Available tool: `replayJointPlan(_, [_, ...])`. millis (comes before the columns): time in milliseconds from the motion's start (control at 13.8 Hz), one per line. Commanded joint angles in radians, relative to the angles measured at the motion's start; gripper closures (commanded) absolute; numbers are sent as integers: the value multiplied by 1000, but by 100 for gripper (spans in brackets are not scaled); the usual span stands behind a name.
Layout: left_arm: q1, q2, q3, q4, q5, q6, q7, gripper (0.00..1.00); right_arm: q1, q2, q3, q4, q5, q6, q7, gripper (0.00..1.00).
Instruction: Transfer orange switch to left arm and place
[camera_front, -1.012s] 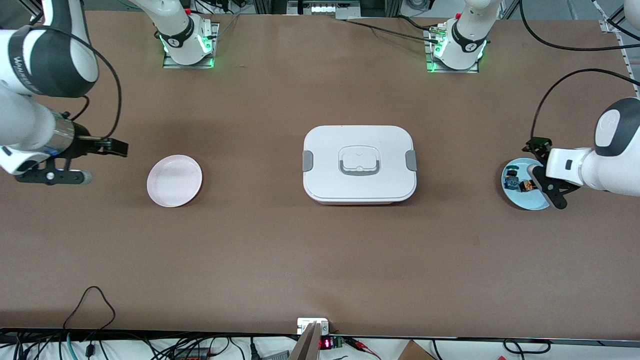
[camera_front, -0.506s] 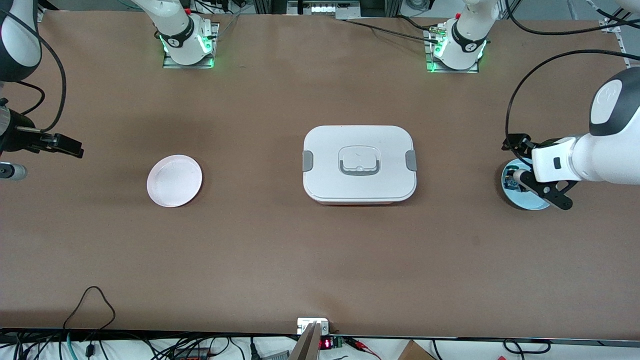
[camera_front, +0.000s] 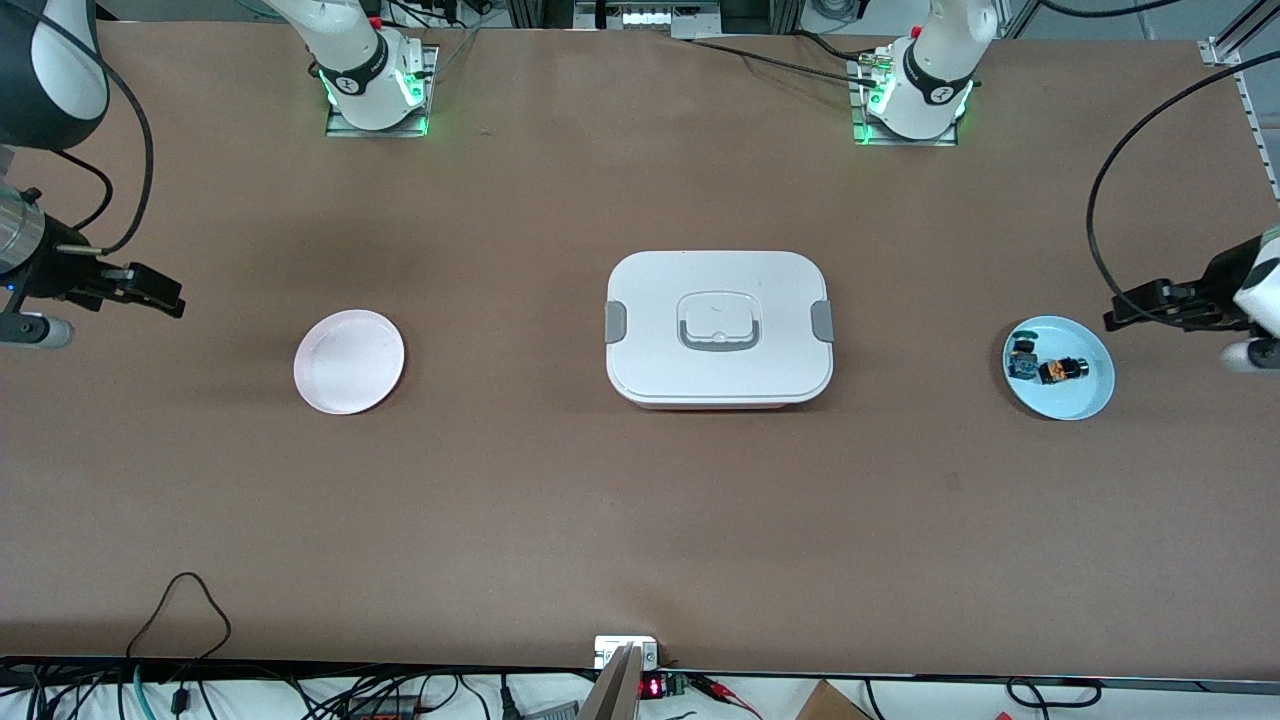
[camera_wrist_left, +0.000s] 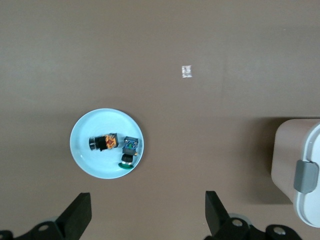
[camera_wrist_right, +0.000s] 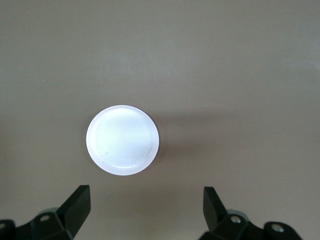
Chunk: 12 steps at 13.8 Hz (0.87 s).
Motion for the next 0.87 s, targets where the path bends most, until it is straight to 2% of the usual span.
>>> replayJointPlan(0, [-123,-148,95,-157,-2,47,-30,0,-6,-31,6,-22,5,-11,-25,0])
replayJointPlan(217, [-128,-126,94,-137,0,35,-31,0,-9,-27,4,-13,9,-11,-27,0])
replayJointPlan(434, [-127,-54,92,-21,-2,-77,-31,0,-7,-24,4,10,4,-12,-31,0])
replayJointPlan(795, [-120,-50,92,-16,-2,-90,-30,0,-7,-23,4,41,5,-77,-93,0])
